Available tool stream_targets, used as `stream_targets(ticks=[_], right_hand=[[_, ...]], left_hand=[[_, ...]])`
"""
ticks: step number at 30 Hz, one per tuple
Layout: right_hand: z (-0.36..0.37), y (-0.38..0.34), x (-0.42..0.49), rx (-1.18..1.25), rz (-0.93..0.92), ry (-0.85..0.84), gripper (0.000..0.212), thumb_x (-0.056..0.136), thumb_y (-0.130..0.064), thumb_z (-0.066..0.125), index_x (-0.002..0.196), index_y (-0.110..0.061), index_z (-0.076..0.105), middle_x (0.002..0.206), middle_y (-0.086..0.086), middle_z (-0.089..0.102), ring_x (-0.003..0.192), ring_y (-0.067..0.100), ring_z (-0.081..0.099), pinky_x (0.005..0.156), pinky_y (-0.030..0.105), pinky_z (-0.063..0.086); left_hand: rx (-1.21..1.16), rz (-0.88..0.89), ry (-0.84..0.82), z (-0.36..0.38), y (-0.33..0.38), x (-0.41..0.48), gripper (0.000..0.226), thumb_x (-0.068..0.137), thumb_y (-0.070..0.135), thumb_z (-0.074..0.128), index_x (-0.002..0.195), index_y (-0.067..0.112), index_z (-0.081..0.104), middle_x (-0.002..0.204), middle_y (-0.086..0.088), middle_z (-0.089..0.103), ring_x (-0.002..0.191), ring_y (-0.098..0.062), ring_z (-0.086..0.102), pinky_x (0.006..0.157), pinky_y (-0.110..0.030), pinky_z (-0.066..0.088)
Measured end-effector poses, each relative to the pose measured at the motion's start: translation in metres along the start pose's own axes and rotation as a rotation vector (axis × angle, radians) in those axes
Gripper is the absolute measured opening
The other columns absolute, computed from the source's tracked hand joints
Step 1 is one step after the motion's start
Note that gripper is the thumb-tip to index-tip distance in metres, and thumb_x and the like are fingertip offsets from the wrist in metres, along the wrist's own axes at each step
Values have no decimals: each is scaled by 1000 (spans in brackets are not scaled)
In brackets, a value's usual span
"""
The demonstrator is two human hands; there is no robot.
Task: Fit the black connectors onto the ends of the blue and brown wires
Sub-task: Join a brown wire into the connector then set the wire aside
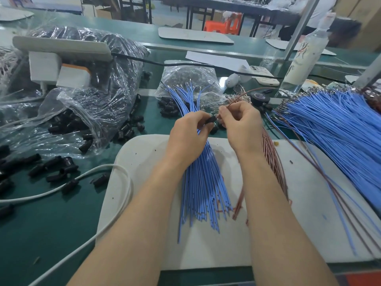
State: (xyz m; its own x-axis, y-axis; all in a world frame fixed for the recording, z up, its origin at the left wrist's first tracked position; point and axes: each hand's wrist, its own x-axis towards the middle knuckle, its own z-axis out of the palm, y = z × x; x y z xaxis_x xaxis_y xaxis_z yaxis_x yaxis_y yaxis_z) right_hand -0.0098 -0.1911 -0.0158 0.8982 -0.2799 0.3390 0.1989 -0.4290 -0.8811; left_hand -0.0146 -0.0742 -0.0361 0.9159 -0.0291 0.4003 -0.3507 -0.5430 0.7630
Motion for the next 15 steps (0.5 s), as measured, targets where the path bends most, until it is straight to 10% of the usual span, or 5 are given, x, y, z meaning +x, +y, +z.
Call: stream_targets(ticks=[15], right_hand=[[-6, 2, 7, 305, 107, 172, 16, 94, -11, 56, 81, -14, 65, 71, -5, 67, 60, -2, 62, 63, 16, 52]], left_hand=[[-300, -162, 4, -5, 0, 4, 7, 91, 21, 62, 97, 19, 63, 89, 7, 67, 87, -7, 63, 78, -15, 47]])
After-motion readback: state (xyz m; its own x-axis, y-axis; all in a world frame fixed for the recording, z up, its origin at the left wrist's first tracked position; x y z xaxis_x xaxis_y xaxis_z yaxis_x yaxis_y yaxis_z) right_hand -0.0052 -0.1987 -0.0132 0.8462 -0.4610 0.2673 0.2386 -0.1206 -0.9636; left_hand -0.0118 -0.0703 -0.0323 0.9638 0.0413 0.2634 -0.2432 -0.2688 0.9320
